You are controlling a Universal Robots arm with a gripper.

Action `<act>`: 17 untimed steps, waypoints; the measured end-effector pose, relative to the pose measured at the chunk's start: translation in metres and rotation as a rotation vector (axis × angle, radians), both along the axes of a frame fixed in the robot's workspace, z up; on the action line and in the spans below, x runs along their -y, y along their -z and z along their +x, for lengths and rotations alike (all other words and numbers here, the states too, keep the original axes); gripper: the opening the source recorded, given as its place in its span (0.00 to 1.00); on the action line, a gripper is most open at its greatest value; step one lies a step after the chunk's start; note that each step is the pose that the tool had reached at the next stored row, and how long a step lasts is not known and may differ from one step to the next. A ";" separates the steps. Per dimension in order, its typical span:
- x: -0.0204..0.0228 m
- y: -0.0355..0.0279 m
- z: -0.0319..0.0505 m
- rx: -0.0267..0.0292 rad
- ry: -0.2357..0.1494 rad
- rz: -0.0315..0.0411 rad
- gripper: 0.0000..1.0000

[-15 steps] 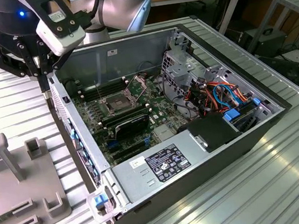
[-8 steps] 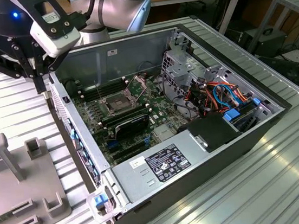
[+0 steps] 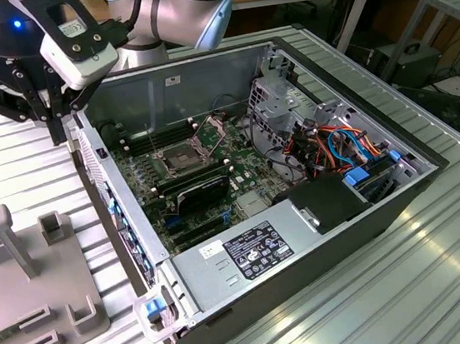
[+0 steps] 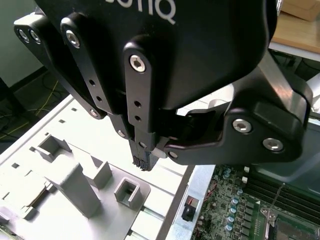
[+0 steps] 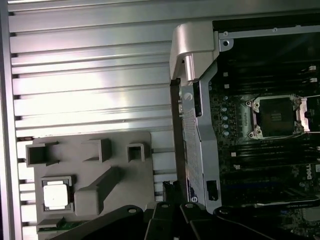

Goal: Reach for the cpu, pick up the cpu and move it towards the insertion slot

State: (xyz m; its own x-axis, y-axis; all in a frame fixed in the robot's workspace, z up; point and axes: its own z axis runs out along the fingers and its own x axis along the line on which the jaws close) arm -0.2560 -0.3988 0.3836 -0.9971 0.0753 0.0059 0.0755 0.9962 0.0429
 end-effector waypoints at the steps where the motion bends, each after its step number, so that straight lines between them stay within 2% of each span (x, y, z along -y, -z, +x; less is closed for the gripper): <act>1: 0.0000 0.0001 -0.0019 -0.0002 0.000 0.0000 0.11; 17: 0.0000 0.0009 -0.0164 -0.0030 0.000 0.0000 0.11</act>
State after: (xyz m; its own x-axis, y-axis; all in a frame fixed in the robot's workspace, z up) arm -0.2724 -0.3988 0.3827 -0.9971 0.0753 0.0089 0.0756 0.9962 0.0427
